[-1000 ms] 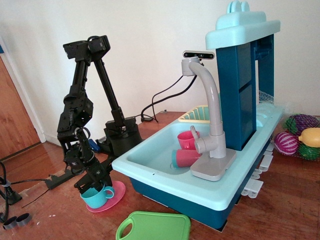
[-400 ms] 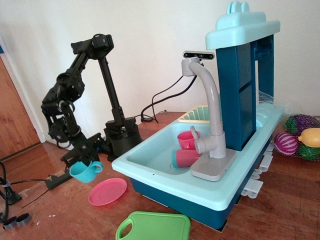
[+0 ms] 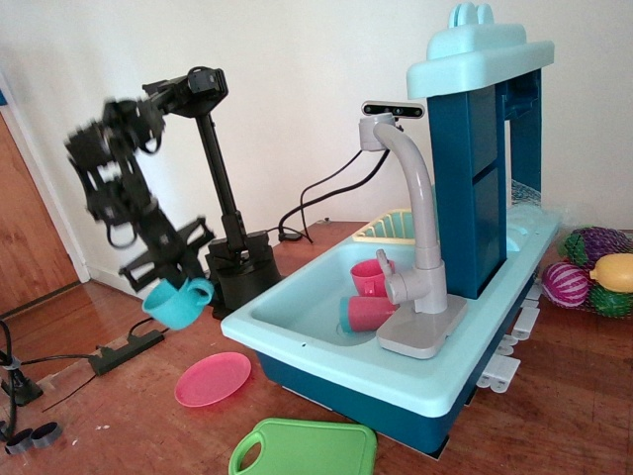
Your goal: Put cup from anywhere into sink
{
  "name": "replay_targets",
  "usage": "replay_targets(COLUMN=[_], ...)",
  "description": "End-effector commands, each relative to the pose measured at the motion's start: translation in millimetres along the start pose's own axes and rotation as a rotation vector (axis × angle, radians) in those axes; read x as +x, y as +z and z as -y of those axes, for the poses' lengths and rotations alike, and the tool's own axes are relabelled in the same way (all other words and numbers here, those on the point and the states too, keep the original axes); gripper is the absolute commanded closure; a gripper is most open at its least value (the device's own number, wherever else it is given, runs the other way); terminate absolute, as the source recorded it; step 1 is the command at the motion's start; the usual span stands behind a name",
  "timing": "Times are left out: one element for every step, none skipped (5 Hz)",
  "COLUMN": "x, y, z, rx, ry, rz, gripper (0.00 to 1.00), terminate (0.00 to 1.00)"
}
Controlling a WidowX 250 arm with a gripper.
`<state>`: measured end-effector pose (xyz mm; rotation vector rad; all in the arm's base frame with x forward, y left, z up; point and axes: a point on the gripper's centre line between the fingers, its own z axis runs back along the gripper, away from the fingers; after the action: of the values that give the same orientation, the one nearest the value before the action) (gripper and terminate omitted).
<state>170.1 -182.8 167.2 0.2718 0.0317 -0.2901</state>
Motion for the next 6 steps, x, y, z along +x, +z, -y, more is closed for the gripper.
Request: replay_targets(x=[53,60,55,47,43,45], y=[30,16,-6,-25,-42,-56], z=[-24,-25,-39,-65,-107,-133], rx=[-0.046,-0.107,-0.141,-0.137,-0.126,-0.149], ry=[-0.003,0.039,0.077,0.123,0.185,0.225], rz=[0.087,0.039,0.0,-0.001,0.018,0.023], gripper=[1.0,1.0,1.0,1.0,1.0,1.0], terminate=[0.0,0.0,0.0,0.0,0.0,0.0])
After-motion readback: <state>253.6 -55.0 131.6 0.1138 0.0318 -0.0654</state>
